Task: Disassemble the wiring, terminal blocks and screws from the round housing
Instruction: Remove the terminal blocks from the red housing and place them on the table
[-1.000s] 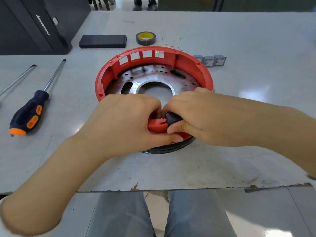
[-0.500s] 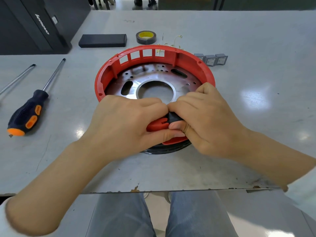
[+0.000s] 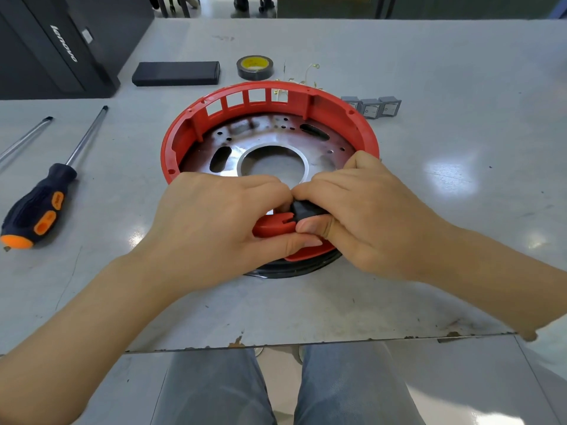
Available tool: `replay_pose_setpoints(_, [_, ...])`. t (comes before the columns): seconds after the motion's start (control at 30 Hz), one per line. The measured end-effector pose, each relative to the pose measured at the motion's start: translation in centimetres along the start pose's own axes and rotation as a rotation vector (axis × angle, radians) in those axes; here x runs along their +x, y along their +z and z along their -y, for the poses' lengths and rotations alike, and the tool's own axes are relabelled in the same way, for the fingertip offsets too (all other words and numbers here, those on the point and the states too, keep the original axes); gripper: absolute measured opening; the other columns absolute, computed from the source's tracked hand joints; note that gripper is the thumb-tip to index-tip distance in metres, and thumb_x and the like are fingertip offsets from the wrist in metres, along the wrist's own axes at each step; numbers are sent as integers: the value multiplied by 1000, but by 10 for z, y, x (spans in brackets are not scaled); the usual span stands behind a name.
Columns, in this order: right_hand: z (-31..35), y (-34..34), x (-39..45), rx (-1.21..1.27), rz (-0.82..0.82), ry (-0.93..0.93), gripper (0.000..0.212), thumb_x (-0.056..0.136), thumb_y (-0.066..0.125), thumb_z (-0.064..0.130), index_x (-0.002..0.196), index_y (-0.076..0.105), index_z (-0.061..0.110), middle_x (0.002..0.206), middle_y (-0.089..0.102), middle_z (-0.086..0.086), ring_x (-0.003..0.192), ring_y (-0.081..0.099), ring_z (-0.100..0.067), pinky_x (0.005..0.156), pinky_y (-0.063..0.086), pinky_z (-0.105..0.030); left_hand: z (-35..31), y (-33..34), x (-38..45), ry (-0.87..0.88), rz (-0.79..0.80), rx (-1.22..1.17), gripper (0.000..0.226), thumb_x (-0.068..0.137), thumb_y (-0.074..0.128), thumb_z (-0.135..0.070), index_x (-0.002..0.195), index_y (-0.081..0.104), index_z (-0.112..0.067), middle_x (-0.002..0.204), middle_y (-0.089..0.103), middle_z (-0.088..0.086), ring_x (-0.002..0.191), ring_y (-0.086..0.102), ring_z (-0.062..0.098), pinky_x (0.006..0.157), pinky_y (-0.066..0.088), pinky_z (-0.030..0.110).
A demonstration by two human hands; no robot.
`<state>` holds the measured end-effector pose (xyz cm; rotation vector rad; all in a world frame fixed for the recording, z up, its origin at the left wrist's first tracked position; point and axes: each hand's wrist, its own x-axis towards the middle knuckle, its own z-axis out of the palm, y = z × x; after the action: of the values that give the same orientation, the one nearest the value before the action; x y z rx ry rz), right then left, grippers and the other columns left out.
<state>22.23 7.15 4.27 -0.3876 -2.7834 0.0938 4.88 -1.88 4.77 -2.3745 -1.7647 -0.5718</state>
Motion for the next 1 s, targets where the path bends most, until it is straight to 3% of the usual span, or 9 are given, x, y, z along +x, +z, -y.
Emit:
replay_pose_setpoints(0.1, [-1,-14,7,154,241,106,45,92,30,55,111,57,23,86,54,16,72,46,-3,79,25,-18,-1,-6,0,-78,75,-47,47,77,44,-70,75,61,-27,53,40,-19,44,36,3,43,26,20])
replay_pose_setpoints(0.2, [-7,-27,11,171,349,155,56,87,31,64,120,53,24,96,54,12,88,50,-7,80,37,-24,0,-15,5,-217,225,-144,62,58,35,-89,101,55,-48,73,49,-40,72,48,-19,54,30,16])
replay_pose_setpoints(0.27, [-6,-33,9,187,376,126,55,80,36,60,109,57,19,91,54,6,84,52,-12,75,41,-29,0,-22,10,-288,379,-248,73,47,33,-97,106,51,-58,88,53,-42,83,49,-21,62,39,16])
replay_pose_setpoints(0.33, [-5,-34,6,192,361,79,51,85,32,58,93,58,14,83,53,0,75,51,-16,69,40,-34,-5,-27,17,-376,509,-392,71,45,42,-98,102,54,-57,82,57,-38,73,55,-15,59,43,19])
replay_pose_setpoints(0.43, [-5,-28,3,137,328,64,47,85,27,50,83,55,12,76,51,0,68,46,-18,65,37,-36,-13,-23,25,-398,542,-439,60,49,48,-85,82,64,-38,53,53,-30,48,51,-7,47,30,18])
replay_pose_setpoints(0.5, [-4,-22,-1,73,257,29,45,85,23,45,78,51,11,71,46,4,63,40,-18,65,29,-33,-15,-20,28,-397,552,-448,65,50,46,-83,79,66,-28,43,47,-19,40,44,1,43,27,16])
replay_pose_setpoints(0.6, [-3,-13,-9,42,114,14,35,94,29,37,75,47,15,69,42,6,63,40,-18,71,35,-39,-12,-19,32,-436,562,-546,77,52,47,-81,81,69,-14,40,33,-11,36,32,7,37,26,11])
replay_pose_setpoints(0.73, [-4,-5,-11,38,7,9,34,96,33,34,75,50,14,71,42,6,63,40,-18,70,38,-44,-10,-18,34,-448,557,-606,60,54,53,-77,74,72,-24,46,37,-10,39,33,6,39,27,11])
replay_pose_setpoints(1.0, [-3,-2,-11,59,-67,-4,39,97,30,35,73,51,12,68,43,4,60,40,-20,68,36,-44,-11,-16,28,-423,495,-580,62,53,48,-81,74,73,-28,40,33,-13,37,30,7,39,25,14])
